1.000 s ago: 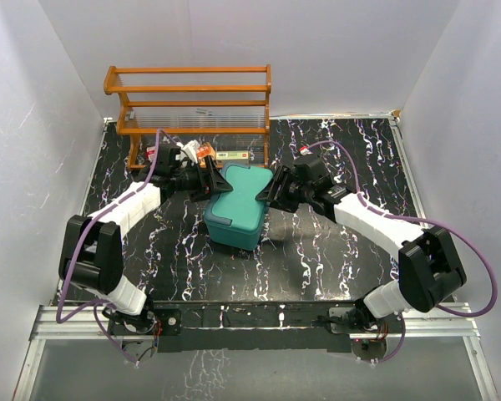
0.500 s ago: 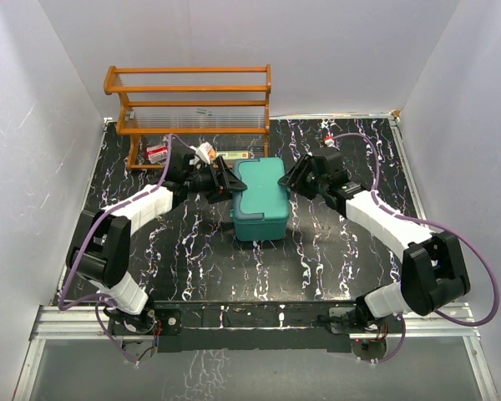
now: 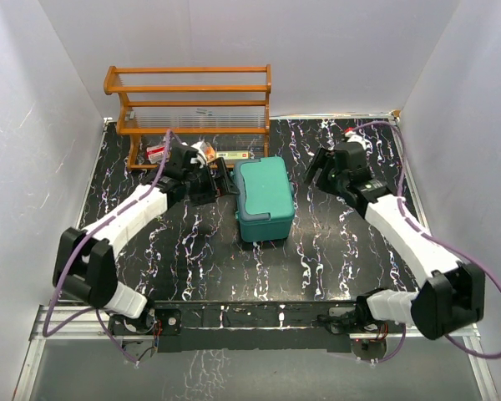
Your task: Organize the medicine kit
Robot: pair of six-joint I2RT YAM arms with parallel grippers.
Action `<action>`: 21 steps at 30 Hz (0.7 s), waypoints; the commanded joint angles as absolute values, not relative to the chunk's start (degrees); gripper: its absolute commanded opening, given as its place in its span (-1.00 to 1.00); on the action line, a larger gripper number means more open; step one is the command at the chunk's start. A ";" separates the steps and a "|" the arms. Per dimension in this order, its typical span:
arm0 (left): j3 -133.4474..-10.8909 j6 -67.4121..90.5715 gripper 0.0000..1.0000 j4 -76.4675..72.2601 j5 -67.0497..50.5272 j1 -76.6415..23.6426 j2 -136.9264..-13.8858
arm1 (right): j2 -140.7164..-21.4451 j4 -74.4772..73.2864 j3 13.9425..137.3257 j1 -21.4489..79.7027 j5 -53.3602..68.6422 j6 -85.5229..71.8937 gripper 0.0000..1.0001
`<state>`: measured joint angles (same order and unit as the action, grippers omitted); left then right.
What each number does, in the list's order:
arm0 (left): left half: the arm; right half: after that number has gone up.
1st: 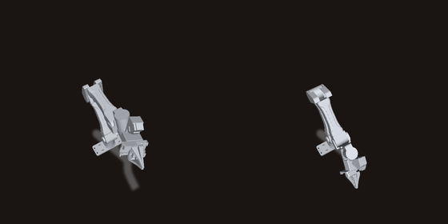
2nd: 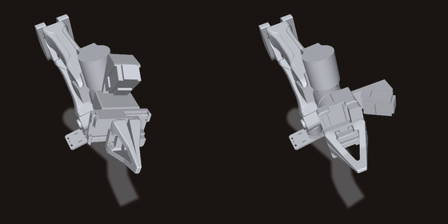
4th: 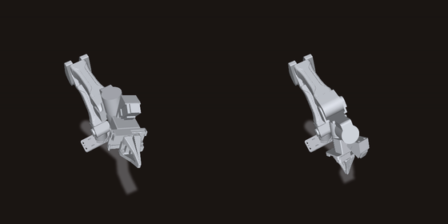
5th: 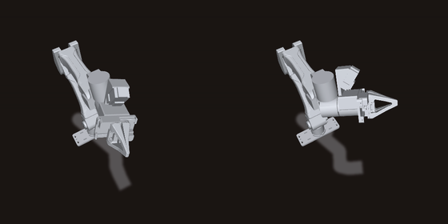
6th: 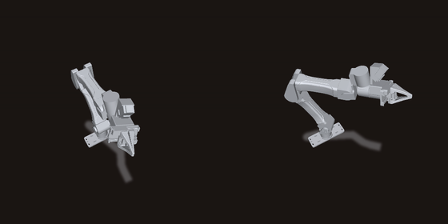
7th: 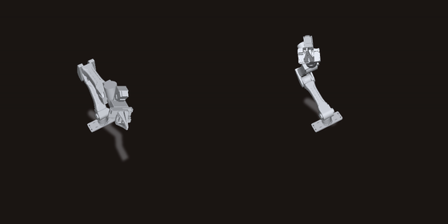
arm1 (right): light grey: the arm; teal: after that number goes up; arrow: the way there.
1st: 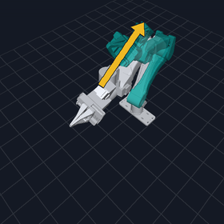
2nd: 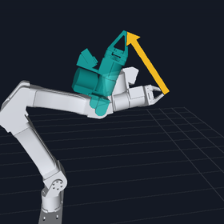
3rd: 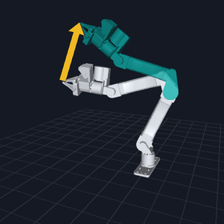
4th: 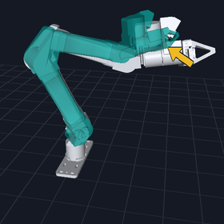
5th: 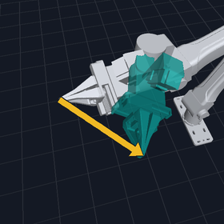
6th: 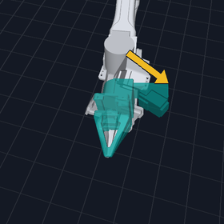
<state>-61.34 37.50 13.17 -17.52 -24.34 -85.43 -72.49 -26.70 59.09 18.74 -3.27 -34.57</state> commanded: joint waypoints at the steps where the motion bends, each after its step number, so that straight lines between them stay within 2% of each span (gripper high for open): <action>1: -66.69 34.29 0.97 28.29 -2.59 -24.04 -76.41 | -63.53 -31.89 63.53 18.19 -13.20 -28.18 0.55; 6: -67.52 27.93 0.97 31.58 2.34 -24.08 -66.98 | -53.81 -35.52 64.30 18.19 -18.42 -24.58 0.79; 7: -66.59 26.80 0.97 30.86 2.98 -24.08 -64.09 | -51.74 -36.05 64.50 18.19 -18.85 -23.90 0.95; 13: -64.67 21.72 0.97 29.86 5.71 -24.17 -46.77 | -42.38 -41.53 67.62 18.19 -21.12 -21.87 0.97; 21: -69.49 18.17 0.97 34.94 7.75 -24.17 -37.58 | -36.21 -48.04 73.31 18.19 -25.69 -21.48 0.97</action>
